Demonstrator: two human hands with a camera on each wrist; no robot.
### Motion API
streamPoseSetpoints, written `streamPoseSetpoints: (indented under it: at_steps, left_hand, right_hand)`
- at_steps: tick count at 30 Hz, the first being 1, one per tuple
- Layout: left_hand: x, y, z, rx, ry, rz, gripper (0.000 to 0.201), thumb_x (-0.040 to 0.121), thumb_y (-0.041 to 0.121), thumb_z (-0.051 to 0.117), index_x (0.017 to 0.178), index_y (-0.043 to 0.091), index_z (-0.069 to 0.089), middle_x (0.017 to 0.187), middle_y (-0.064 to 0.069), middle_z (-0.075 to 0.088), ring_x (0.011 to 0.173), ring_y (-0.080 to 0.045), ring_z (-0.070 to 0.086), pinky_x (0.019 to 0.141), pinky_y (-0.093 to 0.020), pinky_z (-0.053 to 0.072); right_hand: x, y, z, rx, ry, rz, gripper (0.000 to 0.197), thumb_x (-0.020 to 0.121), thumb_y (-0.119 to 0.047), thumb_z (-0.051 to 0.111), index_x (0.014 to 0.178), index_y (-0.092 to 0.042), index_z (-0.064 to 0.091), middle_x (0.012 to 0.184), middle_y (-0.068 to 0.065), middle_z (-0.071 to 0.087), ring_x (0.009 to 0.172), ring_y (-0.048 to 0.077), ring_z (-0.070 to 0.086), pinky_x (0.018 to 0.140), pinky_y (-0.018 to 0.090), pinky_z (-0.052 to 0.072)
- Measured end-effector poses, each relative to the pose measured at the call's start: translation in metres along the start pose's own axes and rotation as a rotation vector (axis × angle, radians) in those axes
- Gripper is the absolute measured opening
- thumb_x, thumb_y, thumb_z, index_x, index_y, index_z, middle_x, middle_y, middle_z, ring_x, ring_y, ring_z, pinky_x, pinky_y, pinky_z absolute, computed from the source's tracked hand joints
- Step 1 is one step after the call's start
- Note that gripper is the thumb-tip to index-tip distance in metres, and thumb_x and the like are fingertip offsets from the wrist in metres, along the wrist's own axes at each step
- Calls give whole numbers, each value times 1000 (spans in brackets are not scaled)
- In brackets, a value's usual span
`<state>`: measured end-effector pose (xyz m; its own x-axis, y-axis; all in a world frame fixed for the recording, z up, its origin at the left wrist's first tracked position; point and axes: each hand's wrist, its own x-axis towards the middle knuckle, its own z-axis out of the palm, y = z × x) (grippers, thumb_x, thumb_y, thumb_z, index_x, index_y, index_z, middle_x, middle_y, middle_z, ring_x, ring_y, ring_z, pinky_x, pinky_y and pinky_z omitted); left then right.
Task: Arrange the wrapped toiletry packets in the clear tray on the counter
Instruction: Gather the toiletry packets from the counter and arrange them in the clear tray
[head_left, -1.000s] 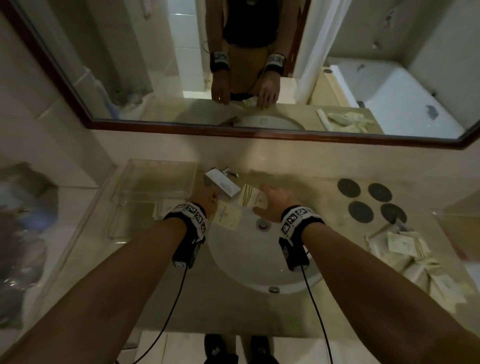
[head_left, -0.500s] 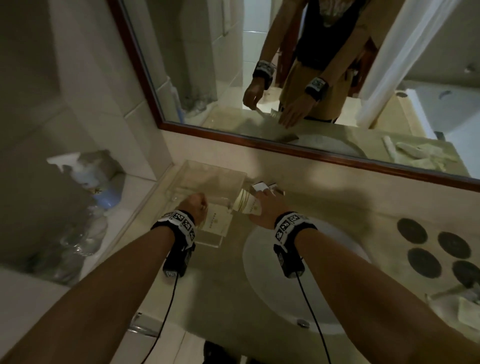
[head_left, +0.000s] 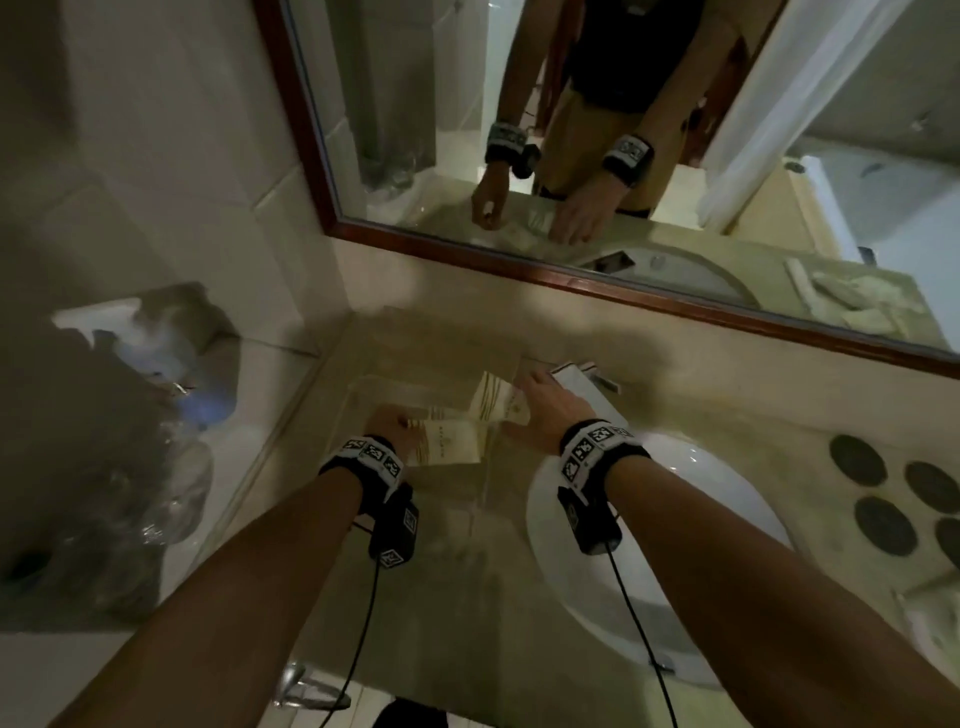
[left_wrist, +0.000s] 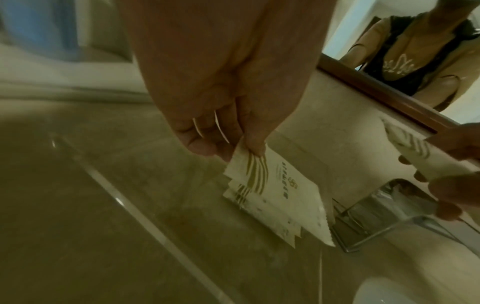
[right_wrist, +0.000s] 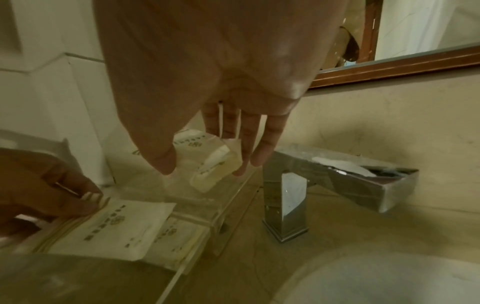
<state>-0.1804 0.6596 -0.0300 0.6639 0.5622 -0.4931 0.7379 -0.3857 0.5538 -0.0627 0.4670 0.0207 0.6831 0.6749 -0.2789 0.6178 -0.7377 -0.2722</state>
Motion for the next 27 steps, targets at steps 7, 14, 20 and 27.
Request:
streamPoseSetpoints:
  at_steps: [7,14,20,27]
  left_hand:
    - [51,-28,23,-161,-161,-94,30,85,20,66,101,-5,66,106,-23,67,98,-37,66,87,-54,54]
    - [61,-18,16,-398,-186,-216,37,84,12,70,116,-6,63,115,-21,66,103,-37,65,91,-51,54]
    - [60,-17,17,-484,-141,-225,42,79,20,76,112,-4,65,115,-19,67,105,-35,64,95,-45,52]
    - [54,-26,21,-185,-40,-54,40,70,28,81,90,11,50,92,-7,56,87,-25,57,79,-34,48]
  right_hand:
    - [16,-7,14,-43,-10,50,60,83,-49,64,128,-16,42,122,4,47,103,26,55,79,35,49]
    - [22,-12,24,-44,-44,96,60,82,-48,65,129,-19,40,120,2,47,90,21,56,74,38,53]
    - [25,-9,31,-41,-38,119,64,82,-52,62,132,-18,39,120,2,47,93,24,56,73,34,47]
    - [27,-8,35,-2,-28,133,64,83,-51,62,133,-20,39,120,1,48,87,17,52,70,32,50]
